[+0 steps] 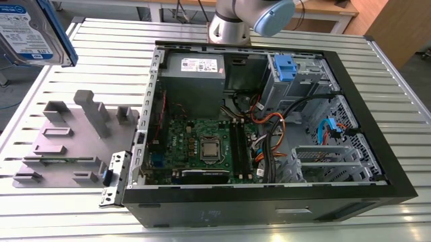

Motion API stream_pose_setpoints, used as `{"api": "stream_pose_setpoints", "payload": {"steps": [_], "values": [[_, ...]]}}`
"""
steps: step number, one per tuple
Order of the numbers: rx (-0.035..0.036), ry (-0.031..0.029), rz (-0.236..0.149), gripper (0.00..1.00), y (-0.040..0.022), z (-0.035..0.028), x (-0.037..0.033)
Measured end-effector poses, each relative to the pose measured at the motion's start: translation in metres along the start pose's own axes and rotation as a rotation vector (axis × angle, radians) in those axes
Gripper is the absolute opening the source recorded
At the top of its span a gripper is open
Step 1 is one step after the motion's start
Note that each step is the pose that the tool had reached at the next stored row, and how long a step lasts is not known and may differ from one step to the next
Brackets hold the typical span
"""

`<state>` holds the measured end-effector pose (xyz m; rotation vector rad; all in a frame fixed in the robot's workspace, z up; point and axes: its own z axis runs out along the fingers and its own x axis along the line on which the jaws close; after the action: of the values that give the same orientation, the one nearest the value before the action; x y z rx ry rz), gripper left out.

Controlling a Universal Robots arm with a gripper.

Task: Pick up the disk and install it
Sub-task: 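Pick up the disk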

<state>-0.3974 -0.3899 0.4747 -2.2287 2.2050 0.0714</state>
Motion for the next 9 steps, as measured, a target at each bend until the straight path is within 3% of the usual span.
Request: {"api": "stream_pose_setpoints", "payload": {"steps": [9], "values": [[0.0001, -0.0001, 0.0, 0.35, 0.0004, -0.0165, -0.0006]]}}
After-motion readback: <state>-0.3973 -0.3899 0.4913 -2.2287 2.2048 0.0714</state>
